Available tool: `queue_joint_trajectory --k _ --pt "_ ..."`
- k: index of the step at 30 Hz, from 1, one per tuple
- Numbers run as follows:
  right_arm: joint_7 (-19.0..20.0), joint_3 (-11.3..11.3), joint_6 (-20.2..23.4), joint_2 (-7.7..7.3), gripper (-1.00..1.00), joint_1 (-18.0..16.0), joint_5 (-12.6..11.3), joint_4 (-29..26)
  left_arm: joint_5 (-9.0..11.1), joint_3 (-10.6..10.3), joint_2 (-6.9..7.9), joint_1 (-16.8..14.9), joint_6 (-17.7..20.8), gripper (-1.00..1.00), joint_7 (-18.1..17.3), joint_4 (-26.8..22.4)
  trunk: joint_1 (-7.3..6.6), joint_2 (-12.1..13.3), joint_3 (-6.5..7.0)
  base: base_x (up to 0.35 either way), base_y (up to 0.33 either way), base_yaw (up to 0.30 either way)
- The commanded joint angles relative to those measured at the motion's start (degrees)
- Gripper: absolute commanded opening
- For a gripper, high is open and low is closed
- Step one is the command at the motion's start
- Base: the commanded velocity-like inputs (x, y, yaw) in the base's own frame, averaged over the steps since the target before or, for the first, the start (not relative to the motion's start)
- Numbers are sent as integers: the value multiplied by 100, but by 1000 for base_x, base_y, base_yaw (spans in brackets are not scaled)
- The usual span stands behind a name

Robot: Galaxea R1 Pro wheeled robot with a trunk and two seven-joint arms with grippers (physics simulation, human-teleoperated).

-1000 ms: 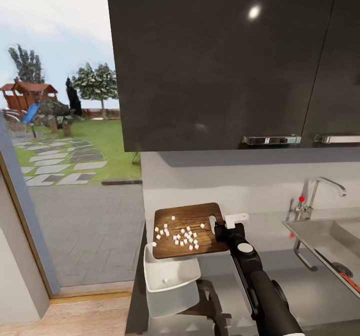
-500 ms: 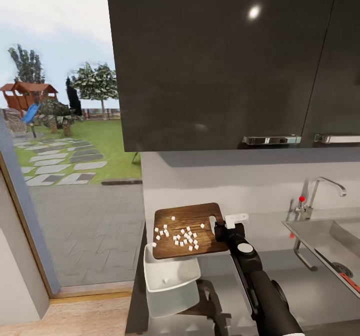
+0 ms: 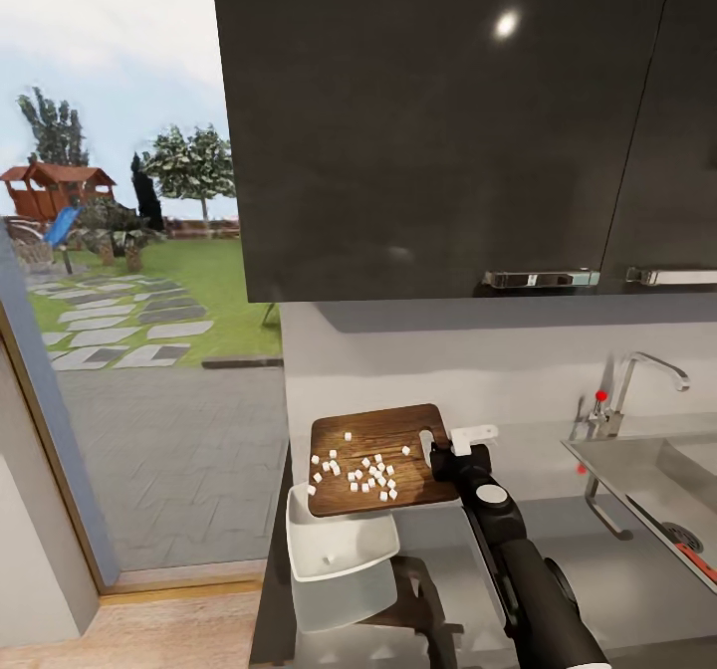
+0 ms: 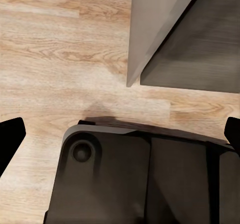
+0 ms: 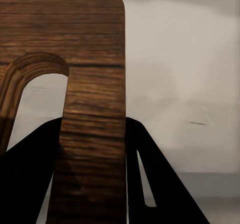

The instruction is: In the kitchen, take the Vidalia onion out of the sink, dice it on the chopping board with the paring knife, put the diced onion into the bowl on the countertop, then place both the paring knife and the chopping board into the sink.

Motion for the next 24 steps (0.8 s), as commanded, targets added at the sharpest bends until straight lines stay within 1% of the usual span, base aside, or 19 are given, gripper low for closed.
queue_joint_trajectory --k 1,16,24 --pt "-20 10 35 -1 -100 -1 25 -5 52 -15 1 3 -12 100 21 -4 2 -3 -1 0 0 0" --pt "-20 10 35 -1 -100 -1 25 4 52 -15 2 3 -12 100 21 -2 2 -3 -1 0 0 0" --pt "-20 10 33 -1 -100 -1 25 4 52 -15 2 3 -12 100 21 -1 2 -3 -1 0 40 0"
